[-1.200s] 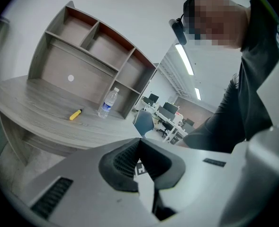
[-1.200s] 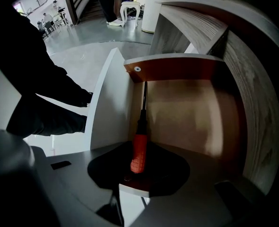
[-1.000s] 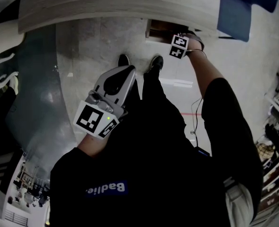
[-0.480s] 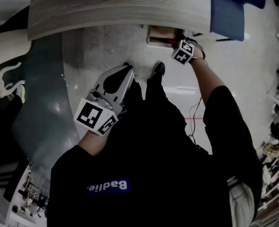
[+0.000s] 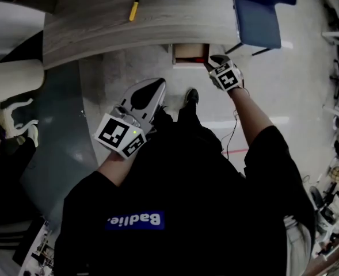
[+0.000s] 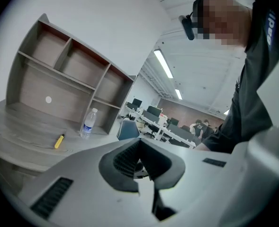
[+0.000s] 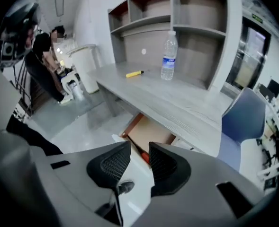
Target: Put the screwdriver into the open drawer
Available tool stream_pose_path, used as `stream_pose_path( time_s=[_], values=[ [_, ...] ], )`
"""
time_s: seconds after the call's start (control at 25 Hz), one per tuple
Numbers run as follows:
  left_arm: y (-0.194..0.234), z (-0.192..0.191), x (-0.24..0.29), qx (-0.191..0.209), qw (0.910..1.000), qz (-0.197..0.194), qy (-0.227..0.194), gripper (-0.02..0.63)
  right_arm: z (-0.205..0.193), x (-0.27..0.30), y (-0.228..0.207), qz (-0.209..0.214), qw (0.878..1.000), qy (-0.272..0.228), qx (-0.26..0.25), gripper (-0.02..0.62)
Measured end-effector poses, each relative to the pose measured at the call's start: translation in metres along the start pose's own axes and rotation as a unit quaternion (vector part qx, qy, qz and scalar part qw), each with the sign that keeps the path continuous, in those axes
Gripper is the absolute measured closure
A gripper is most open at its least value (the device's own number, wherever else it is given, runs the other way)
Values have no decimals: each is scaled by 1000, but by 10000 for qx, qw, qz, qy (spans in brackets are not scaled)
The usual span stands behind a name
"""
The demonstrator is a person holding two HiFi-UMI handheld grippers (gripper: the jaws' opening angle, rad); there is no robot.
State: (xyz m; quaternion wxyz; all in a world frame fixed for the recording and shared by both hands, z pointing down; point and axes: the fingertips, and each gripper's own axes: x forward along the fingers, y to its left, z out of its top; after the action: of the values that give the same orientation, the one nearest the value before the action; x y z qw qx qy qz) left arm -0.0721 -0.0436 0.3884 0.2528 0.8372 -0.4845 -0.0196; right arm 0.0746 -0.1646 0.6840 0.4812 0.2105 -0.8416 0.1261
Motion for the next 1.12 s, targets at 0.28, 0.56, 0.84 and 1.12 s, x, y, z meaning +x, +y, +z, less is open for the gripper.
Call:
stream_pose_path(
  time_s=[0.28,0.56,0.84,1.12],
  values=[
    [-20,17,-3,196,9989,-436,19,603,20,-66,34,95,9874,-921,1282,476],
    [-40,25,4,298,9959,-853,64,603,63,-139,63,88,9658,-1934,1725,523],
    [-58,38,11,465,9924,-1136,24,603,105,-204,79,-122,9503,-2722,1510,548],
    [-69,36,16,413,9901,-1340,88,603,129,-244,90,-35,9312,-3252,1646,557]
  ],
)
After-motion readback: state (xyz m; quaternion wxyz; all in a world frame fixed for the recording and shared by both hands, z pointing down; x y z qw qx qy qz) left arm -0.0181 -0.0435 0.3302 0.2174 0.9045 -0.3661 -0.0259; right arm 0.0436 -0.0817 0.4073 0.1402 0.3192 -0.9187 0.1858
